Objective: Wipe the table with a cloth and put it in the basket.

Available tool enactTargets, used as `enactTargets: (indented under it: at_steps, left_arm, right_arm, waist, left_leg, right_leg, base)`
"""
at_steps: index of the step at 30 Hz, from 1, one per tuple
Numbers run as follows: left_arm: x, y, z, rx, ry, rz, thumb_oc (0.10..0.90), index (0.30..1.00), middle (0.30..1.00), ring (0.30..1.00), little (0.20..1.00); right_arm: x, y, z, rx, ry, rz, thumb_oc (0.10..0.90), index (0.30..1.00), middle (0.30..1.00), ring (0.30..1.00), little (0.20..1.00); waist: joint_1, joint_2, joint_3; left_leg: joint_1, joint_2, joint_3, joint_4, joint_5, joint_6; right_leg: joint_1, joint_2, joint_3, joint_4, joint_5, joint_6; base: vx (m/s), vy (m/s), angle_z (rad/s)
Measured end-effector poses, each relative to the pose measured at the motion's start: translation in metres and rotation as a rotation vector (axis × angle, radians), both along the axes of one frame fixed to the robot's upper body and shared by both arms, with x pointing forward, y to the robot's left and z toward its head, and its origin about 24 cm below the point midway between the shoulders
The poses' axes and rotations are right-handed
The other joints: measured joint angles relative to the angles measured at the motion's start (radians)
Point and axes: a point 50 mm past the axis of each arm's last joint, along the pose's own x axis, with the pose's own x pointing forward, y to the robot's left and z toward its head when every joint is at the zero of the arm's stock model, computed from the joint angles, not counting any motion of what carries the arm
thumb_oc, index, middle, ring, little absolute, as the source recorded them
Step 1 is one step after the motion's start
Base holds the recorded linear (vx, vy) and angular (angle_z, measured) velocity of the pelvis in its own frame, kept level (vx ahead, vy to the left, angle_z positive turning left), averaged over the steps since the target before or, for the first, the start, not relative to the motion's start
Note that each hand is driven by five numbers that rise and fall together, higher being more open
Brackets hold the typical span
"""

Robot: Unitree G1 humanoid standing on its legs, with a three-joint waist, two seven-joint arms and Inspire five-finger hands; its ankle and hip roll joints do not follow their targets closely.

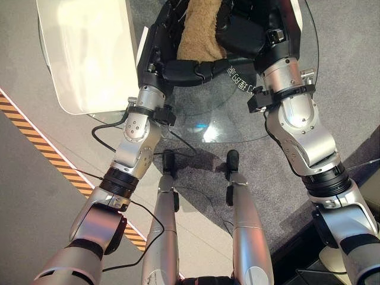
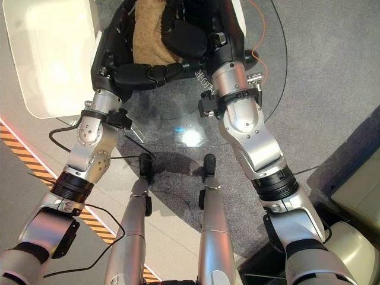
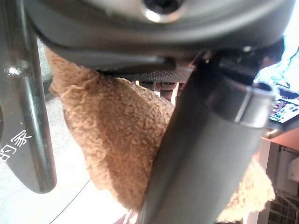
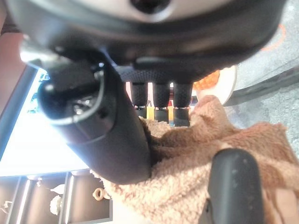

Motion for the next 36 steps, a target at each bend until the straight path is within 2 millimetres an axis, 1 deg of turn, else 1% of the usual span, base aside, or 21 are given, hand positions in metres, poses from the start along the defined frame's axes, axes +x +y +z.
enactTargets:
  at_steps: [6,14,22,29,30,31,32,33,34,36]
  left_arm:
    - [0.001,0.0,-0.001,0.002,0.007,0.004,0.8,0.9,0.9,0.9,0.9]
    - [0.009,0.004,-0.011,0.009,0.057,0.032,0.8,0.9,0.9,0.9,0.9]
    - [0.013,0.008,-0.019,0.015,0.092,0.054,0.8,0.9,0.9,0.9,0.9]
    - [0.013,0.007,-0.019,0.017,0.092,0.053,0.8,0.9,0.9,0.9,0.9]
    - [0.013,0.007,-0.019,0.017,0.092,0.052,0.635,0.759,0.759,0.759,0.735]
    - [0.013,0.007,-0.019,0.017,0.092,0.052,0.591,0.721,0.721,0.721,0.691]
    - [0.013,0.007,-0.019,0.018,0.093,0.051,0.46,0.608,0.608,0.608,0.56]
    - [0.013,0.007,-0.019,0.019,0.093,0.05,0.421,0.575,0.575,0.575,0.521]
    - [0.013,0.006,-0.02,0.022,0.093,0.048,0.289,0.462,0.462,0.462,0.389]
    - [0.013,0.005,-0.02,0.029,0.093,0.041,0.182,0.371,0.371,0.371,0.282]
  right_arm:
    - [0.0,0.0,0.0,-0.001,-0.001,-0.001,0.1,0.3,0.3,0.3,0.2]
    - [0.0,0.0,0.002,-0.001,-0.006,0.002,0.1,0.3,0.3,0.3,0.2]
    - [-0.005,0.004,0.016,0.014,-0.063,0.032,0.1,0.3,0.3,0.3,0.2]
    - [-0.008,0.007,0.024,0.024,-0.079,0.059,0.1,0.3,0.3,0.3,0.2]
    - [-0.008,0.008,0.024,0.022,-0.08,0.062,0.1,0.3,0.3,0.3,0.2]
    - [-0.009,0.008,0.024,0.021,-0.081,0.064,0.1,0.3,0.3,0.3,0.2]
    - [-0.009,0.009,0.024,0.017,-0.082,0.069,0.1,0.3,0.3,0.3,0.2]
    - [-0.01,0.009,0.024,0.016,-0.083,0.071,0.1,0.3,0.3,0.3,0.2]
    - [-0.011,0.011,0.024,0.011,-0.087,0.079,0.1,0.3,0.3,0.3,0.2]
    - [-0.013,0.013,0.024,0.006,-0.09,0.093,0.1,0.3,0.3,0.3,0.2]
  waist:
    - [-0.001,0.0,0.0]
    - [-0.001,-0.001,0.0]
    - [-0.002,-0.001,0.0]
    - [-0.003,-0.002,0.0]
    - [-0.003,-0.002,0.0]
    - [-0.003,-0.002,0.0]
    - [-0.003,-0.002,0.0]
    - [-0.003,-0.002,0.0]
    - [-0.003,-0.002,0.0]
    - [-0.004,-0.002,0.0]
  left_leg:
    - [0.003,0.005,0.0,0.0,-0.001,-0.001]
    - [0.003,0.005,0.001,0.001,-0.001,-0.001]
    - [0.003,0.006,0.001,0.004,-0.001,-0.001]
    - [0.004,0.005,0.001,0.005,-0.001,-0.001]
    - [0.004,0.005,0.001,0.005,-0.001,-0.001]
    - [0.004,0.006,0.001,0.006,-0.001,-0.001]
    - [0.004,0.005,0.001,0.006,-0.001,-0.001]
    - [0.004,0.005,0.001,0.006,-0.001,-0.001]
    - [0.004,0.005,0.001,0.007,-0.001,-0.001]
    - [0.004,0.005,0.001,0.008,-0.001,-0.001]
  right_leg:
    - [0.001,0.006,0.0,0.0,0.001,-0.002]
    - [0.002,0.006,0.001,0.001,0.002,-0.002]
    - [0.002,0.007,0.001,0.002,0.002,-0.003]
    - [0.002,0.007,0.001,0.003,0.002,-0.003]
    - [0.002,0.007,0.002,0.003,0.002,-0.003]
    - [0.002,0.007,0.002,0.003,0.002,-0.003]
    - [0.002,0.007,0.002,0.003,0.002,-0.003]
    - [0.002,0.007,0.002,0.004,0.002,-0.003]
    - [0.002,0.007,0.002,0.004,0.002,-0.003]
    - [0.003,0.007,0.002,0.005,0.003,-0.004]
  base:
    - [0.0,0.0,0.0]
    - [0.0,0.0,0.0]
    - [0.0,0.0,0.0]
    - [0.0,0.0,0.0]
    - [0.0,0.0,0.0]
    - [0.0,0.0,0.0]
    - [0.0,0.0,0.0]
    - [0.0,0.0,0.0]
    - [0.0,0.0,0.0]
    - [0.0,0.0,0.0]
